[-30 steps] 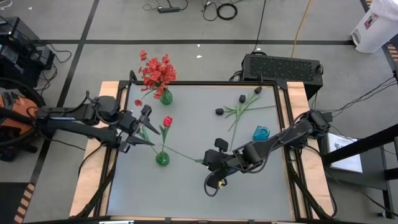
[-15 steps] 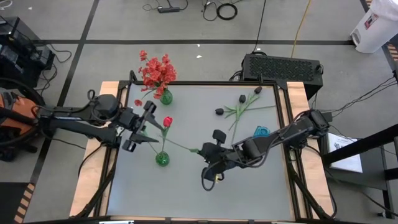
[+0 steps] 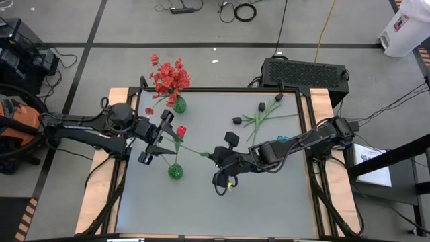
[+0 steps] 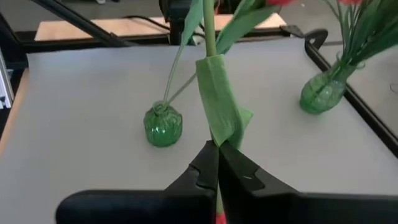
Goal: Sort flowers into vase by color
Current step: Put the red flower into the bottom green vase
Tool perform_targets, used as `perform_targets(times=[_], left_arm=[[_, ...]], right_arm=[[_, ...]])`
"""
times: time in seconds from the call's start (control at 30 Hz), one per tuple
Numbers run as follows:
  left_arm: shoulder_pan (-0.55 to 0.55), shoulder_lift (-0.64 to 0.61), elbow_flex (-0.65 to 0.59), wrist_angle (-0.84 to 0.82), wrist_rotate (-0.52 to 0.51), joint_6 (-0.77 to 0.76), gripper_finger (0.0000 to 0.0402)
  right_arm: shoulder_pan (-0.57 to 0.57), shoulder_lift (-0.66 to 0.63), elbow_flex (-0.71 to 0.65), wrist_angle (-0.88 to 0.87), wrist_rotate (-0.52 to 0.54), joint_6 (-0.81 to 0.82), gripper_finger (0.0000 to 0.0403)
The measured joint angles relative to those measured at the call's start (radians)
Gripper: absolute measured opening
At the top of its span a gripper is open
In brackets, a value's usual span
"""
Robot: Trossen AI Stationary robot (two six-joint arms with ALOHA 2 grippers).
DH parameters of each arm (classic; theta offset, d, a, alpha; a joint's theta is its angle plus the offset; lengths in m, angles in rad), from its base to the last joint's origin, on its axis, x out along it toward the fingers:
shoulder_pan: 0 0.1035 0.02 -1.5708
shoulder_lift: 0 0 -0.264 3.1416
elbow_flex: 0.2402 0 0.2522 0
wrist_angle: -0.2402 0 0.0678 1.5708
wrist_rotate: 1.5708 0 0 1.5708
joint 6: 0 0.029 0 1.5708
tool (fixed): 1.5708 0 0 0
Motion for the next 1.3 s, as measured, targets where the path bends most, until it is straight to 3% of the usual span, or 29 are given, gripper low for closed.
perform_targets(times=[0.17, 0.67, 1.07, 1.3], left_arm=[[-0.001, 0.0, 0.0, 0.003, -0.015, 0.004, 0.0177], [0.0, 0.0, 0.0, 0.034, -0.019, 0.035, 0.0012], [0.0, 0.0, 0.0, 0.035, -0.018, 0.092, 0.0004], [0.0, -0.012, 0.0, 0.033, -0.082, 0.158, 0.0003]], right_arm=[[-0.003, 0.0, 0.0, 0.041, -0.001, -0.038, 0.0], [-0.004, 0.0, 0.0, 0.052, -0.002, -0.041, 0.0], [-0.004, 0.0, 0.0, 0.062, 0.006, -0.075, 0.0013], [0.035, -0.003, 0.0, 0.06, 0.16, -0.113, 0.0074]])
